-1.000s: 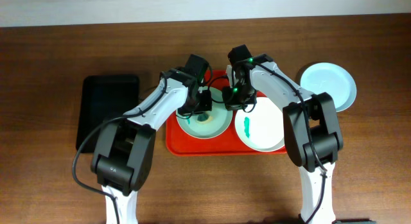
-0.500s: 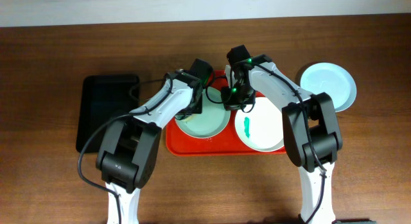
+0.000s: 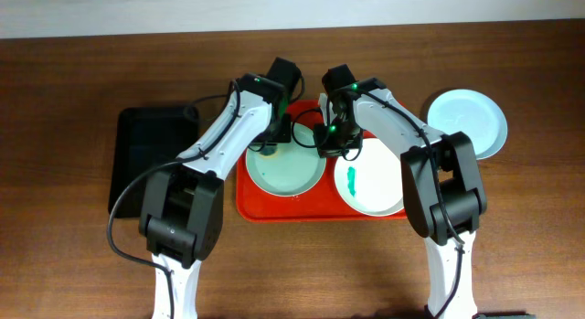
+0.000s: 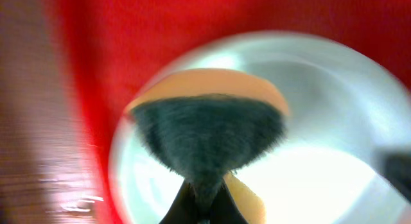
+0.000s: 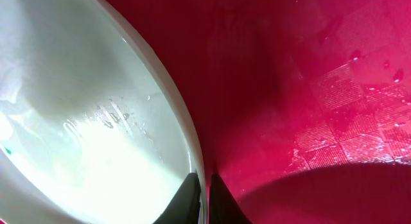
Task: Clean dirty plates on tray and stack at the side
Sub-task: 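Scrub the center plate with the sponge while the right gripper holds it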
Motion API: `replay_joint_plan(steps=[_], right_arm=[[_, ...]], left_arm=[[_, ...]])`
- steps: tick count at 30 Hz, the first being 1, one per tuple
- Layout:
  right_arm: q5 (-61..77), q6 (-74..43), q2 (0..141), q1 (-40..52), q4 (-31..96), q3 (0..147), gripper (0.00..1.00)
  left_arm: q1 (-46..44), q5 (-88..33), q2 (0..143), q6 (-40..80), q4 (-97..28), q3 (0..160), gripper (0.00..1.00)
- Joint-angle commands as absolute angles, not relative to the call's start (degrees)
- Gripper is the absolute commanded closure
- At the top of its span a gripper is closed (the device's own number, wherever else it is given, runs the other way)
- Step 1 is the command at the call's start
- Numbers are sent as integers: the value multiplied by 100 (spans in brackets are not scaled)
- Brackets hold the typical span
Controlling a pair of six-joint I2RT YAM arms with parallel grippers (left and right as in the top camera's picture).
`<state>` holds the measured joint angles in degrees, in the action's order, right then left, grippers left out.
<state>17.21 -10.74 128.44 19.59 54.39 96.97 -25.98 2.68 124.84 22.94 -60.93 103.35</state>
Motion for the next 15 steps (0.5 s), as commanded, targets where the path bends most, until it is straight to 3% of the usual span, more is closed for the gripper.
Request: replay_joint_plan(steps=[1, 12, 15], right_arm=[[1472, -1122, 12962, 1949, 5461, 9644, 92], [1472, -1122, 12962, 1949, 5417, 9644, 92], [1472, -1122, 12962, 1949, 5419, 9644, 91]], left_arm=[[-2611, -1179, 12551, 2115, -6093, 10134, 100], [-2202, -825, 12569, 2112, -4646, 8742, 100], [-2080, 139, 12569, 2112, -4115, 8420, 100]])
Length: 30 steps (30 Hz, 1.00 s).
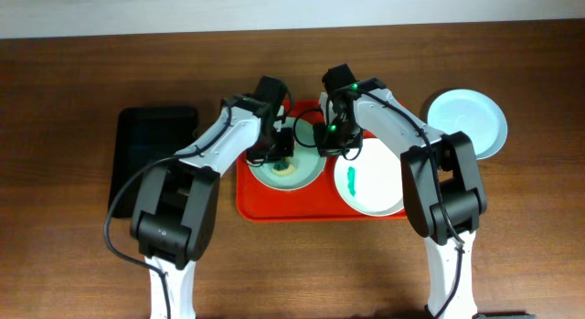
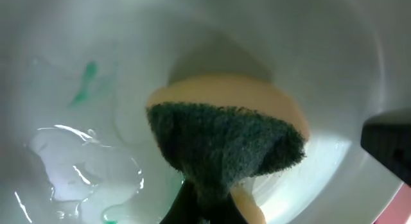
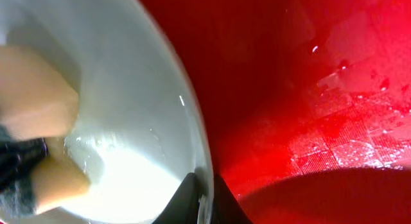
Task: Clean dirty plates on tray and stack at the side
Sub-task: 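Scrub the center plate with the sponge while the right gripper holds it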
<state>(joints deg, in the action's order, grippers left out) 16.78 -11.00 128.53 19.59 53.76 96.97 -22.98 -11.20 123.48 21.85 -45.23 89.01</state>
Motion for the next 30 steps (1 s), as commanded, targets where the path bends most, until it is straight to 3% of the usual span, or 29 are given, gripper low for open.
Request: replay_joint_plan(steps=[1, 6, 12, 15, 21, 30], right_arm=[[1472, -1122, 12962, 1949, 5419, 9644, 92], [1470, -1122, 12962, 1949, 5419, 9644, 92], [1431, -1118, 12962, 1949, 5395, 9644, 92], [1431, -1120, 12962, 1949, 5395, 9644, 92], [1433, -1120, 12962, 1949, 5398, 9644, 92], [1433, -1120, 12962, 1949, 5382, 9644, 92]], left_arm=[[-2043, 709, 12569, 2115, -4069, 8364, 100], [-2008, 2373, 12567, 2115, -4097, 8390, 100], [-2008, 2724, 12525, 2112, -4919, 9133, 100], [-2008, 2064, 12486, 2110, -5304, 9566, 100], [-2016, -967, 12543, 2108, -5269, 9738, 100], [-1979, -1122, 12919, 2110, -4644, 9721, 100]])
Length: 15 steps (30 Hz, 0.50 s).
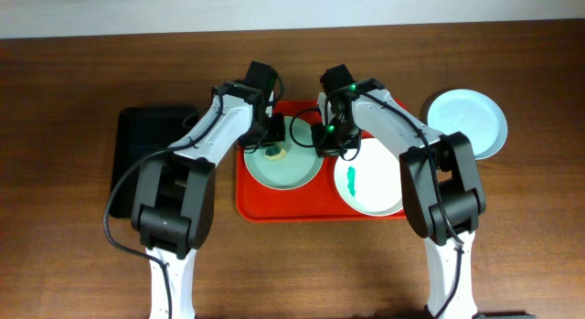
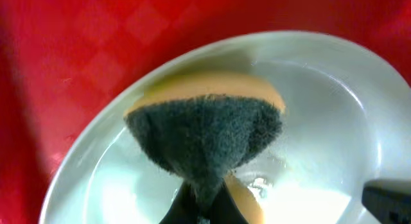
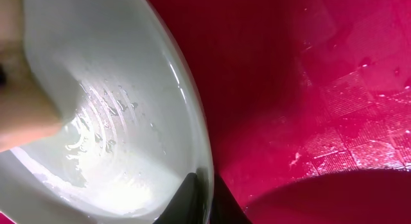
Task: Clean dirty plates on tray and stack at the side
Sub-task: 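Scrub the center plate with the sponge while the right gripper holds it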
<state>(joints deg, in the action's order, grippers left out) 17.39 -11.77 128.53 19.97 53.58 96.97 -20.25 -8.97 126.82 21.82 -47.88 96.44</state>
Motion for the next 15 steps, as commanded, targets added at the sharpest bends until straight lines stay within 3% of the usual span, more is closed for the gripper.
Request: replay_joint_plan(steps=[1, 10, 15], right_arm=[[1433, -1120, 12962, 1949, 5374, 9644, 92], [1428, -1098, 12962, 1949, 5345, 9644, 96], [1433, -923, 12951, 1949, 5290, 9657, 96]], left_arm=[[-1979, -1059, 12975, 2110, -4591, 9721, 100], [-1981, 2440, 12879, 2117, -5129, 9786, 100], [-1979, 2578, 12363, 2316, -5201, 9789, 100]])
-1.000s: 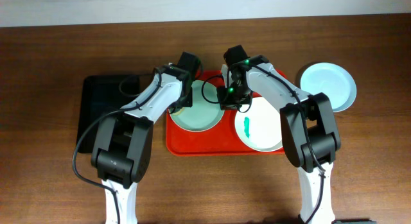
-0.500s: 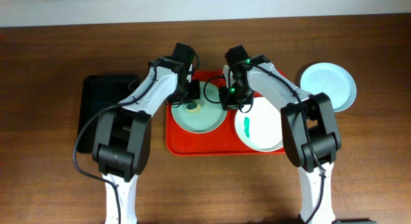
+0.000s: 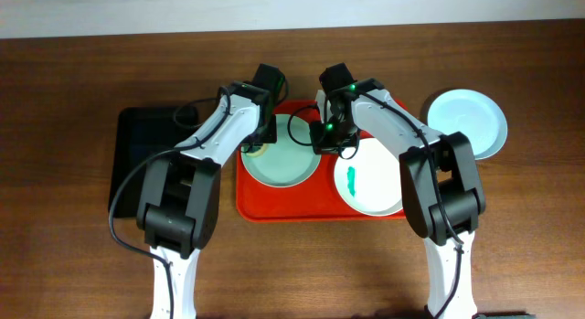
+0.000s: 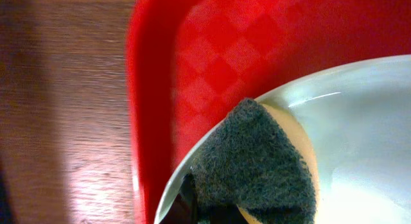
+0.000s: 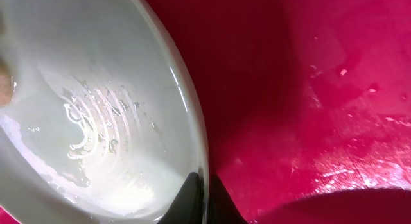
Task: Clean dirty plates on tray and stack at the side
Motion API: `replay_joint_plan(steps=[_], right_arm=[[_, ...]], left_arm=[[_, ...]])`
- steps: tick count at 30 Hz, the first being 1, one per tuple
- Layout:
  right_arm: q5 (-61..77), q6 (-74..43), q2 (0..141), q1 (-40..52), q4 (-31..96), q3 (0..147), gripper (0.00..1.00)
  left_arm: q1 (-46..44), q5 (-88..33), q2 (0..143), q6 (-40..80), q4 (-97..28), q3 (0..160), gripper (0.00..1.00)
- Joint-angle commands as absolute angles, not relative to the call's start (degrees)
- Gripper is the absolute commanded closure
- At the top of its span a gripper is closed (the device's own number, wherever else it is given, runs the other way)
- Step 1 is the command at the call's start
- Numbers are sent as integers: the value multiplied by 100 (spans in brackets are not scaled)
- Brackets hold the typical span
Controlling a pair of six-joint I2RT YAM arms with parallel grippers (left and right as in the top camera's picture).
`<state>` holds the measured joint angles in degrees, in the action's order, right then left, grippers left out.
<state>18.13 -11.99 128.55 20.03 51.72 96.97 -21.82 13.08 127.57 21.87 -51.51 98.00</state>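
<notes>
The left plate (image 3: 285,165), pale and wet, lies on the red tray (image 3: 274,209). My left gripper (image 3: 259,139) is shut on a sponge (image 4: 257,163), dark scouring side up over yellow foam, which rests on that plate's left rim (image 4: 192,169). My right gripper (image 3: 322,141) is shut on the same plate's right rim (image 5: 203,153), one finger on each side. A second plate (image 3: 370,182) with a green smear lies on the tray's right half. One clean plate (image 3: 468,121) sits on the table to the right.
A black mat (image 3: 151,159) lies on the wooden table (image 3: 73,100) left of the tray. The tray's raised red edge (image 4: 144,89) runs just beside the sponge. Cables loop over the tray's back edge between the two arms.
My left gripper and the sponge have moved left, from inside the plate's upper left to its left rim beside the tray edge. My right gripper still clamps the right rim.
The sponge was first at the left plate's upper left, then at its middle beside a green smear, then back at the upper left, and now on the left rim. My right gripper held the rim throughout. No green shows on this plate now.
</notes>
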Motion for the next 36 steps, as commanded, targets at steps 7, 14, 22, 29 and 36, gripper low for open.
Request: replay_joint_plan(steps=[7, 14, 22, 29, 36], right_arm=[[845, -622, 12484, 1955, 5332, 9789, 96], [-718, -268, 11686, 2206, 5513, 10084, 96], [-4619, 578, 10993, 3540, 5369, 10112, 96], [-7524, 2137, 10991, 4685, 4659, 10112, 96], [-8980, 4357, 10991, 5096, 3422, 10112, 96]], left_arm=[[-1621, 1391, 11091, 2532, -5583, 9789, 100], [-593, 1175, 10484, 2543, -6486, 9786, 100], [353, 1004, 10488, 2543, -6630, 9686, 100], [548, 1028, 10488, 2545, -6624, 9666, 100], [548, 1026, 10488, 2545, -6611, 9666, 100]])
